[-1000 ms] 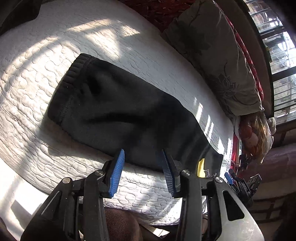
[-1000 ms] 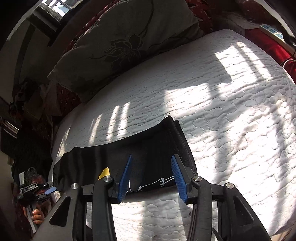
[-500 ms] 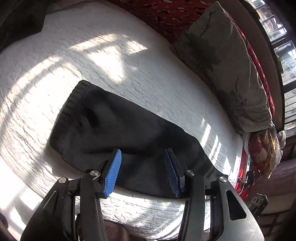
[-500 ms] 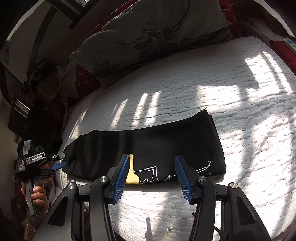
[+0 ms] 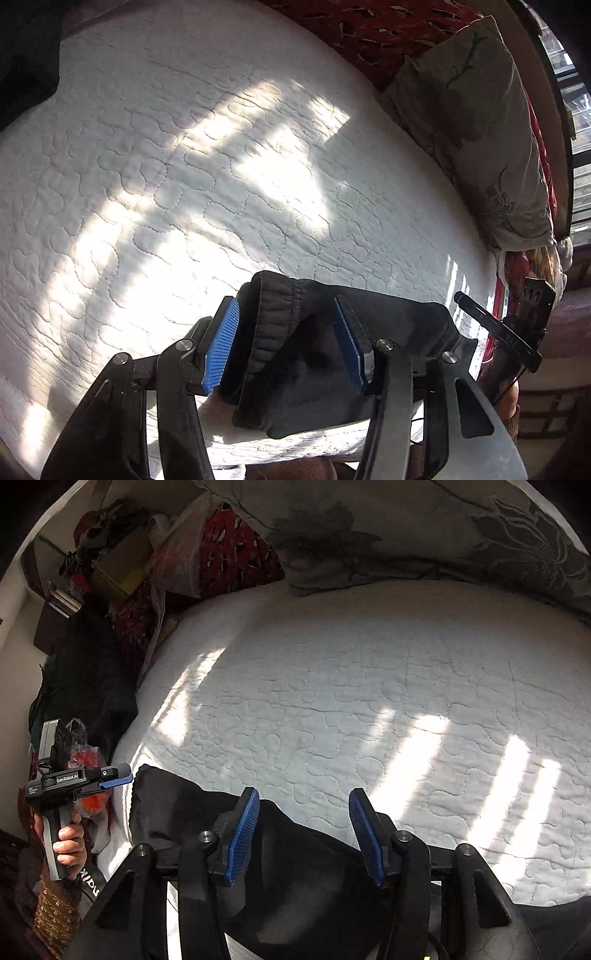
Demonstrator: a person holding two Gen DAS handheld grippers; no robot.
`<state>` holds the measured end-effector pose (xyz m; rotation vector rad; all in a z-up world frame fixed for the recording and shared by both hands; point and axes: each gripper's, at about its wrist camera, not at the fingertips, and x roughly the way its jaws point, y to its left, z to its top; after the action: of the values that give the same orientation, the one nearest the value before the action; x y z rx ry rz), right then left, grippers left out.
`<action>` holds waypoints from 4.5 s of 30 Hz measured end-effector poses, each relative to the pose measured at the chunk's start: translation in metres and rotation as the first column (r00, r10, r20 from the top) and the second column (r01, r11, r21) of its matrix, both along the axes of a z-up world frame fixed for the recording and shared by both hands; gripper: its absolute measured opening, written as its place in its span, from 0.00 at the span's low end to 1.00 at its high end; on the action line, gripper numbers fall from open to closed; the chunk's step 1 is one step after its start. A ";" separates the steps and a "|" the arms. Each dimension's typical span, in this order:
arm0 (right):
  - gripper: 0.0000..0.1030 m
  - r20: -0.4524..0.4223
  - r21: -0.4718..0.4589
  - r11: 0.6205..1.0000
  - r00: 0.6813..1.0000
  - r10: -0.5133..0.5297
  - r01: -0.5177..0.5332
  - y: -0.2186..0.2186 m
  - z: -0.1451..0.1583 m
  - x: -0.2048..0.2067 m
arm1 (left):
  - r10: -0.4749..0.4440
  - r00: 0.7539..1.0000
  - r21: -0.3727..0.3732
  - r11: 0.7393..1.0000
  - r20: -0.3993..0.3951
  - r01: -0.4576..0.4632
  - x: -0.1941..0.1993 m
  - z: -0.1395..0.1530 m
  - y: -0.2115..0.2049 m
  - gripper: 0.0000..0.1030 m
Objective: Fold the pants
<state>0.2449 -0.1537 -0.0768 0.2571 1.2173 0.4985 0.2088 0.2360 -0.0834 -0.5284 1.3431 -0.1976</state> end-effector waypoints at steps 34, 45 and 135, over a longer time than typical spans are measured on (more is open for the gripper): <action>0.08 0.190 0.013 0.985 0.968 0.165 -0.170 0.092 0.013 -0.045 | -0.059 0.984 0.061 0.997 0.170 0.050 -0.013 0.024 -0.061 0.52; 0.08 0.110 0.079 0.992 0.990 0.090 -0.099 0.074 -0.005 -0.050 | -0.036 0.989 0.079 0.997 0.143 0.025 -0.024 0.007 -0.065 0.47; 0.20 -0.295 0.423 0.898 0.955 0.014 0.117 -0.302 -0.078 -0.059 | 0.202 0.937 -0.362 0.882 -0.287 -0.301 -0.119 -0.070 -0.445 0.10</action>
<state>0.1855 -0.4556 -0.1549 0.7699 1.3707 0.7045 0.0897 -0.2085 -0.1535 -1.1011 1.4596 -0.1985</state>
